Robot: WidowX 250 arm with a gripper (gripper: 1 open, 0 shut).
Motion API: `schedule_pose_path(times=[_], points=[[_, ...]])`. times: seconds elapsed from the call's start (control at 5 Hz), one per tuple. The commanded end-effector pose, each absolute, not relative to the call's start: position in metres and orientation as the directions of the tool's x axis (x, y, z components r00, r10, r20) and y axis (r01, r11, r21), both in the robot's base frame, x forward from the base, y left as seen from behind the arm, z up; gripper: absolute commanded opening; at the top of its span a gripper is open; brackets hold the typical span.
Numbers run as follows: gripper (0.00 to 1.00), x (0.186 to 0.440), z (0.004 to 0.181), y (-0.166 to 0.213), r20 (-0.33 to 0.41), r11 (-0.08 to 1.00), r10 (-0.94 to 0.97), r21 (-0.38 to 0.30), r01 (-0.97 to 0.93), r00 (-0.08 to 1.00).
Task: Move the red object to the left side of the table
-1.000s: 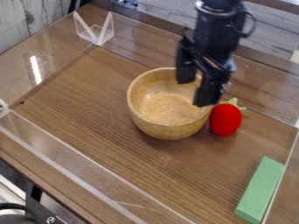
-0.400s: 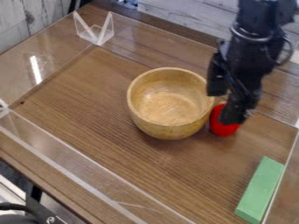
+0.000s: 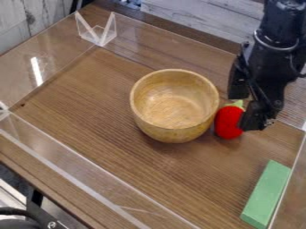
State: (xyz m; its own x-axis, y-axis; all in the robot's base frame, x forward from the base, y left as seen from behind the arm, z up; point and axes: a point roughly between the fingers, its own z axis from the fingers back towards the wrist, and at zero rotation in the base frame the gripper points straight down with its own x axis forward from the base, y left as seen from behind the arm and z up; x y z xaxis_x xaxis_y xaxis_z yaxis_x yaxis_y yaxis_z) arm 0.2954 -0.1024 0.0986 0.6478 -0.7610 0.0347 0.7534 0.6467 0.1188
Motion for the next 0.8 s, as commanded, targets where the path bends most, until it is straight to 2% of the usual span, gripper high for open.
schedule_pose_path(times=[0.0,0.2,0.4,0.6], points=[[1.0,0.307,0.124,-0.092,0.119,0.682,-0.731,0.164,0.712,0.672],[1.0,0.304,0.123,-0.079,0.139,0.706,-0.708,0.164,0.689,0.692],[1.0,0.296,0.12,-0.076,0.156,0.659,-0.752,0.16,0.735,0.641],[1.0,0.302,0.123,-0.08,0.159,0.661,-0.75,0.182,0.728,0.642]])
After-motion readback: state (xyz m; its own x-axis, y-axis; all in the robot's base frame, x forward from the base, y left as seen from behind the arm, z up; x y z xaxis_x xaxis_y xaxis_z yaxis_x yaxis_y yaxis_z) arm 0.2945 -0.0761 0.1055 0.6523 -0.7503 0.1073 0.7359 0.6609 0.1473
